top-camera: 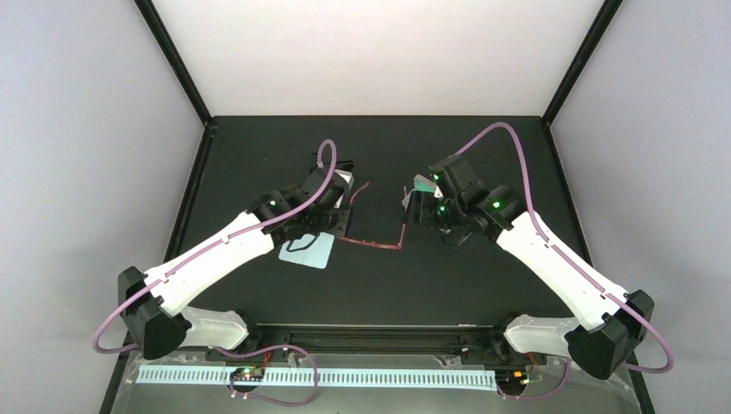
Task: Organize the sunglasses
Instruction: Fold the sunglasses at the center of the board.
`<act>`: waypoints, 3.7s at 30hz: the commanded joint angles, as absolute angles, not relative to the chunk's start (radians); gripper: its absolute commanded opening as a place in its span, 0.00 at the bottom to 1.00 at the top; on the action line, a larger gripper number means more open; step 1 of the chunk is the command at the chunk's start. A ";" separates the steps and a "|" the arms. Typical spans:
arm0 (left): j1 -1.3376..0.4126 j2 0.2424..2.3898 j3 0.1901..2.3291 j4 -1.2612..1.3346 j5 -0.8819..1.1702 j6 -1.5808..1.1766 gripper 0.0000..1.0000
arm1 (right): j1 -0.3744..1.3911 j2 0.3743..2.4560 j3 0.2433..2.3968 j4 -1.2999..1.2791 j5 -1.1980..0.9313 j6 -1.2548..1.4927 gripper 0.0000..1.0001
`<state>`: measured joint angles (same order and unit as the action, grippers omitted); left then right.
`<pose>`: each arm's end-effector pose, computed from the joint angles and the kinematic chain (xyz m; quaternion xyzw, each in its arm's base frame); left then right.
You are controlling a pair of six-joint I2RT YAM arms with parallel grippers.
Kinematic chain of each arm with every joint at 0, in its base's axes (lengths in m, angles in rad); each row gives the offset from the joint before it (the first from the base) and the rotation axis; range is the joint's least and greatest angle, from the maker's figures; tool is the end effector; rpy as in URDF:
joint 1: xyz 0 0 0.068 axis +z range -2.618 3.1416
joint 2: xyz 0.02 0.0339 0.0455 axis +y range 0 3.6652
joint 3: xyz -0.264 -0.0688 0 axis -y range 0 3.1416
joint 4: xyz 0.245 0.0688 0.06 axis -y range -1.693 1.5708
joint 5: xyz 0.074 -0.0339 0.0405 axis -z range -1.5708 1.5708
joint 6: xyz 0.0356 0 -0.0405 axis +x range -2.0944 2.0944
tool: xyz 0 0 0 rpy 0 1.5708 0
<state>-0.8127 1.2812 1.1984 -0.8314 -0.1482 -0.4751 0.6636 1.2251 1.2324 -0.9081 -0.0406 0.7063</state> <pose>0.1829 -0.1855 0.3195 0.1351 0.9346 -0.1370 0.2992 0.1907 0.1509 0.3378 0.0135 0.9441 0.2228 0.2424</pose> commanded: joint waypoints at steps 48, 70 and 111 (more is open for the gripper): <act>-0.848 1.412 1.378 -0.927 -0.252 -0.542 0.01 | 0.771 1.397 1.292 -0.854 -0.091 0.649 0.45; -0.848 1.456 1.405 -0.914 -0.235 -0.546 0.02 | 0.775 1.321 1.181 -0.750 -0.247 0.571 0.49; -0.826 1.514 1.672 -1.121 -0.165 -0.878 0.02 | 0.751 0.941 0.964 -0.366 0.040 1.034 1.00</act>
<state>-0.8330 1.4906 1.6230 -1.0729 -0.2035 -0.8410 0.7547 0.9306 0.9485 -0.4332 0.0406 1.0241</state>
